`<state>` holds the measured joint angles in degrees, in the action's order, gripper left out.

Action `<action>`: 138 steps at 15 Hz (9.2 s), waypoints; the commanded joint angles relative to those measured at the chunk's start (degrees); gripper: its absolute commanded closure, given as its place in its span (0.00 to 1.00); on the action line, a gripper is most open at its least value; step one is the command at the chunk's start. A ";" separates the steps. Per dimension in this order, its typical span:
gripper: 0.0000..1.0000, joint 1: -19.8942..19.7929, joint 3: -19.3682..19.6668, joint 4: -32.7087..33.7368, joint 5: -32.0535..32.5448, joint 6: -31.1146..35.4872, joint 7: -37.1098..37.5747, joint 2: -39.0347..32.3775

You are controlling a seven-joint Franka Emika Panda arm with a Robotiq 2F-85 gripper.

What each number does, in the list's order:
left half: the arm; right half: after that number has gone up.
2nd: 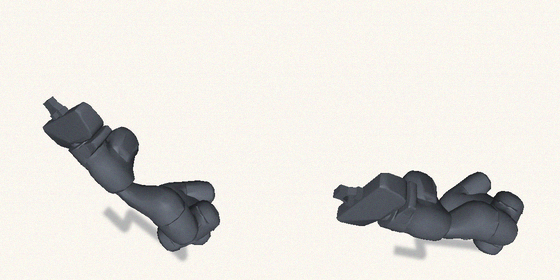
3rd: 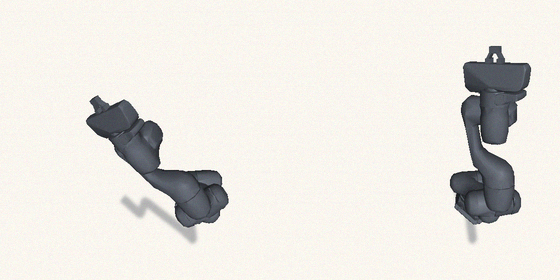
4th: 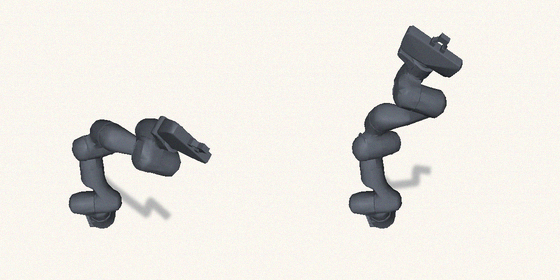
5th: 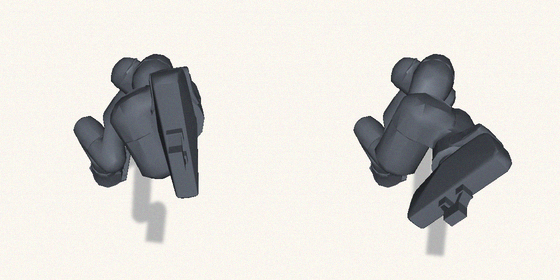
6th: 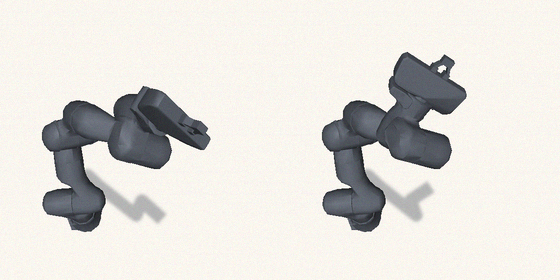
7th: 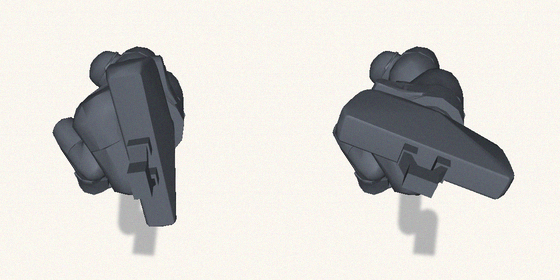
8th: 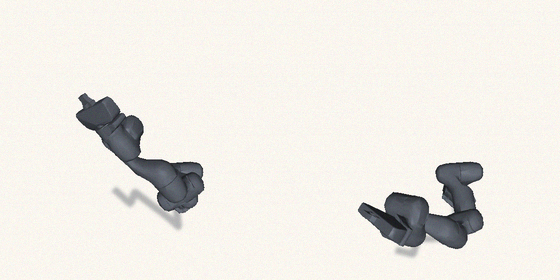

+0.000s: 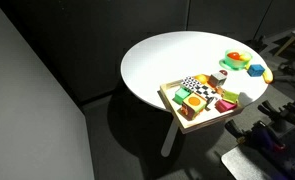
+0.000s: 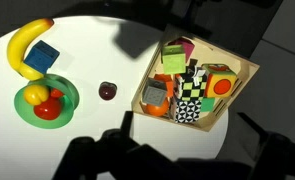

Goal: Place the plastic plum in the bowl

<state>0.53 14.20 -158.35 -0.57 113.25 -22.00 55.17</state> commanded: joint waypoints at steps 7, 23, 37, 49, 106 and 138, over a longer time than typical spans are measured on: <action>0.00 -0.15 -0.71 0.65 -0.24 0.23 0.58 -0.83; 0.00 -1.06 -6.12 12.00 -0.42 4.10 11.97 -15.85; 0.00 -2.76 -8.59 25.30 2.38 3.32 16.35 -40.42; 0.00 -4.10 -8.23 24.21 4.30 12.15 16.83 -48.62; 0.00 -4.78 -11.15 43.79 2.67 27.13 15.70 -90.81; 0.66 -7.38 -9.85 44.29 1.21 19.46 15.15 -82.74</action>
<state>-4.98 4.83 -114.04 1.67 136.07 -5.96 -30.12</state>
